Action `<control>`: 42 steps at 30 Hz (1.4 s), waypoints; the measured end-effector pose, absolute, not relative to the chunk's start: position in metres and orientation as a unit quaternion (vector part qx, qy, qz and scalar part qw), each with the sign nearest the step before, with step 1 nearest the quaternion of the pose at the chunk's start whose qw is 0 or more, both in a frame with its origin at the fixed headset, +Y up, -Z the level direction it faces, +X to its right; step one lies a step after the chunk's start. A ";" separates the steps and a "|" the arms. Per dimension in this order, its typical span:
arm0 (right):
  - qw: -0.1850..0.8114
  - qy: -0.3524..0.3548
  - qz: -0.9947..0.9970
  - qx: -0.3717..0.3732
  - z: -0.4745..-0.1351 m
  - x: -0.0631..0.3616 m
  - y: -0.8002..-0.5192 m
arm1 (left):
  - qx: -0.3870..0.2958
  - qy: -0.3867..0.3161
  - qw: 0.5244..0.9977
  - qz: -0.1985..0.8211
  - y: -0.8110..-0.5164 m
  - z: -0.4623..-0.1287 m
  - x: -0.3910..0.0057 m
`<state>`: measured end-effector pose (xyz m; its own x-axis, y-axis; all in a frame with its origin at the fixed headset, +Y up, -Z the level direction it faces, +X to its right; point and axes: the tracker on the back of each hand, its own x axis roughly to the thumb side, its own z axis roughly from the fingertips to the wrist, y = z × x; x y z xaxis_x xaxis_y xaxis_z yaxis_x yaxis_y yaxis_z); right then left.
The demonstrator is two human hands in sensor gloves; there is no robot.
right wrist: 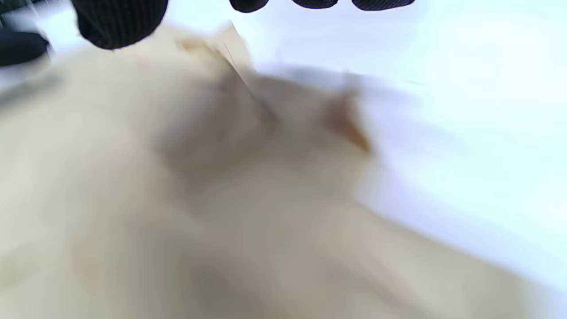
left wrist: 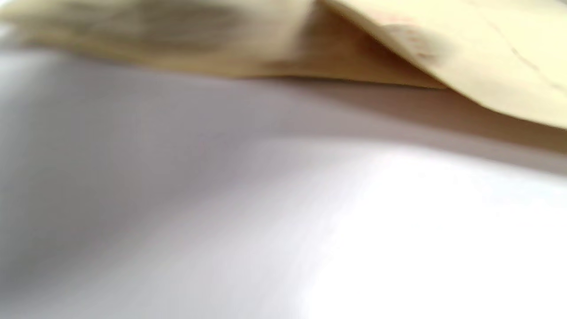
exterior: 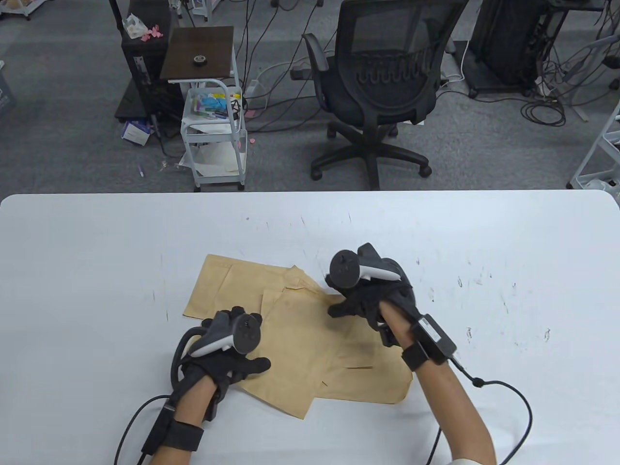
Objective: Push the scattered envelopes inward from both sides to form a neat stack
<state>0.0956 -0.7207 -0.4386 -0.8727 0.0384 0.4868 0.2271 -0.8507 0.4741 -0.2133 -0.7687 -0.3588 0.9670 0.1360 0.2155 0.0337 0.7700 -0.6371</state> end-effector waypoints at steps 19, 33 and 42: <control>0.126 -0.206 -0.943 -0.229 -0.399 0.152 -0.728 | -0.170 -0.080 0.980 0.068 -0.757 -0.378 -0.236; 0.184 -0.191 -0.915 -0.305 -0.383 0.122 -0.765 | -0.343 -0.056 0.926 0.148 -0.775 -0.393 -0.244; 0.032 -0.256 -0.937 -0.235 -0.428 0.123 -0.717 | -0.254 -0.200 0.943 0.081 -0.745 -0.326 -0.202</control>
<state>0.1230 -0.7167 -0.4283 -0.8871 0.0604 0.4575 0.1811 -0.8664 0.4654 -0.2015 -0.7453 -0.3258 0.9066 0.2544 0.3368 -0.0508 0.8579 -0.5113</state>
